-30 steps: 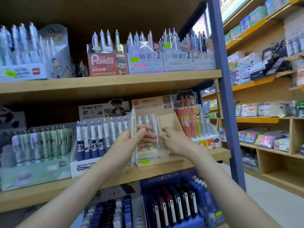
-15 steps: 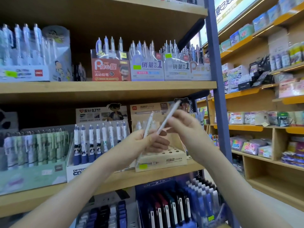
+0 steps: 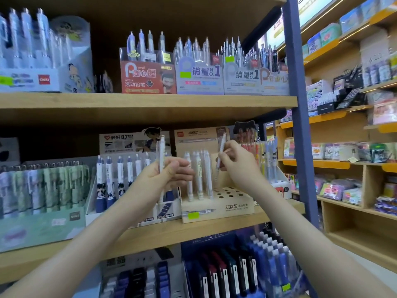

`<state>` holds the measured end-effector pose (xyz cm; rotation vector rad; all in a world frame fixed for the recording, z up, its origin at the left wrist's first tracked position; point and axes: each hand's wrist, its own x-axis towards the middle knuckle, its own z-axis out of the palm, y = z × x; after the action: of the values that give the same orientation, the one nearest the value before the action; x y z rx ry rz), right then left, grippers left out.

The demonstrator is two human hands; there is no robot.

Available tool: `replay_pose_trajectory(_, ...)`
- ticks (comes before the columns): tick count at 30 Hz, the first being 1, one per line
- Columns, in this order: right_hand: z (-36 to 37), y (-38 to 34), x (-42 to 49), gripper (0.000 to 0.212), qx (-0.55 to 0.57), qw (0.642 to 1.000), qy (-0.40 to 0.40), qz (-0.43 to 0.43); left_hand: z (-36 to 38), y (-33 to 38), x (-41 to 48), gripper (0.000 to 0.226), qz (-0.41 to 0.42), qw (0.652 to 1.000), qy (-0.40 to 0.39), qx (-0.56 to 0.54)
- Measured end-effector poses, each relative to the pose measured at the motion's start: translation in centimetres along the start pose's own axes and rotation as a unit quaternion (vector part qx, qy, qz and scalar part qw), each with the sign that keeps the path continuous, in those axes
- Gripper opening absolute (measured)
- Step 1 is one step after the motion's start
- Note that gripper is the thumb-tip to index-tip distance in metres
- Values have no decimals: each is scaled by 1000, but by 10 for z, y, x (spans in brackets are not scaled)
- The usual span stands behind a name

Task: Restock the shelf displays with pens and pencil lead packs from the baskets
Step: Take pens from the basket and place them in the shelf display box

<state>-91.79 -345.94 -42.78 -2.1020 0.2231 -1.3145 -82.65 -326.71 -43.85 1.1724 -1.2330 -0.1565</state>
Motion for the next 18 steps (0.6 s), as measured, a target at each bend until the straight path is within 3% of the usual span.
replay_pose_trajectory(6,9,2,7,10,-47,997,-62,29,-1,-2,0,37,-3,1000,-9,-20)
replay_pose_trajectory(11,14,14,16,17,-74,992,-69,69,-1,-3,0,36,-10,999,-13,-28)
replay_pose_trajectory(18,17,21,18,5,-61,992,-75,78,1,-2,1,32,-14,999,-29,-10)
